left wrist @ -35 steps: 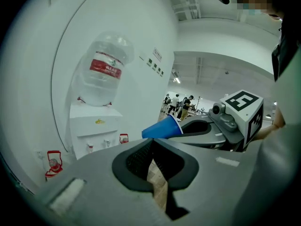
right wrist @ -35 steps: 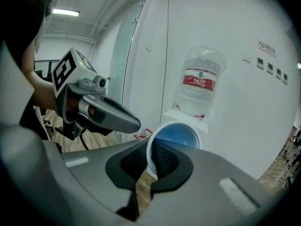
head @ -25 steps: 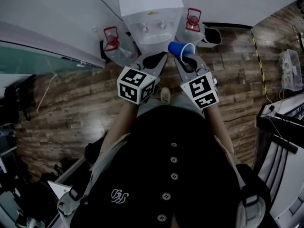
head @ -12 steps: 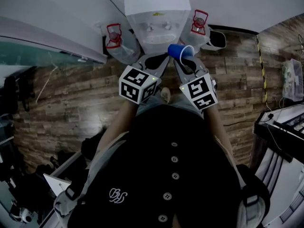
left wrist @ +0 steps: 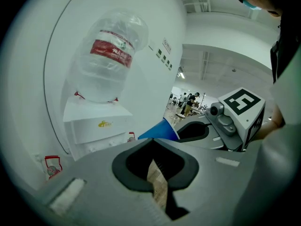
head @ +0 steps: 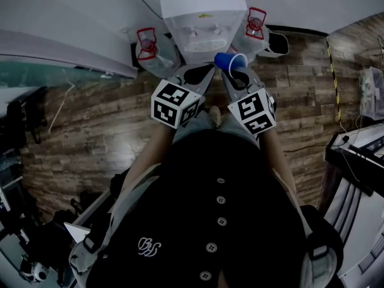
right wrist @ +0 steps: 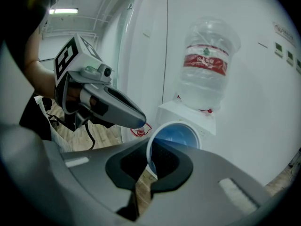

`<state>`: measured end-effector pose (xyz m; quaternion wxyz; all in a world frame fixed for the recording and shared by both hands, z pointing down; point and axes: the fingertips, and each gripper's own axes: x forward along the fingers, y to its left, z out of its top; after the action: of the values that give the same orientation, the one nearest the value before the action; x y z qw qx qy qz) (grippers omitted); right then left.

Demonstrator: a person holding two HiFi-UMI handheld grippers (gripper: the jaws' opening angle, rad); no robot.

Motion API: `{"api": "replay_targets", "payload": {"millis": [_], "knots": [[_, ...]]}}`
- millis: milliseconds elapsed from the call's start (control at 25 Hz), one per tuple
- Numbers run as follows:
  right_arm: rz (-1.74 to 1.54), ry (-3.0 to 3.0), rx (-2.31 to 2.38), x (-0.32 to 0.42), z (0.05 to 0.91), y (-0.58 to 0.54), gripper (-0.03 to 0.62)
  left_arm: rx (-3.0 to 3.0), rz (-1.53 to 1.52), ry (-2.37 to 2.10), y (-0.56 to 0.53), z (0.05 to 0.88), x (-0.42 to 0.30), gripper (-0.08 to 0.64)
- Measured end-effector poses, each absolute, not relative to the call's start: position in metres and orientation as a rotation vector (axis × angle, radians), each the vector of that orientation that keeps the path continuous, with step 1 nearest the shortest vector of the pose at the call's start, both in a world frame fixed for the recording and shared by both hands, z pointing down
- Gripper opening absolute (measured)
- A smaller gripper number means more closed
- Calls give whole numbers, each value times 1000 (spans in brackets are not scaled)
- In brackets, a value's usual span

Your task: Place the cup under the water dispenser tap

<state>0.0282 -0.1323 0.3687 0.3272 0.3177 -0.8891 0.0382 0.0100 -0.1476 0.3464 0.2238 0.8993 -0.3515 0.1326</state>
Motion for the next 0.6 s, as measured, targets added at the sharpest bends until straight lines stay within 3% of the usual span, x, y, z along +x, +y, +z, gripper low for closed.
{"api": "replay_targets", "payload": {"millis": [600], "knots": [[154, -2285, 849, 15, 377, -141, 5, 2434, 383, -909, -156, 358, -4, -2]]}}
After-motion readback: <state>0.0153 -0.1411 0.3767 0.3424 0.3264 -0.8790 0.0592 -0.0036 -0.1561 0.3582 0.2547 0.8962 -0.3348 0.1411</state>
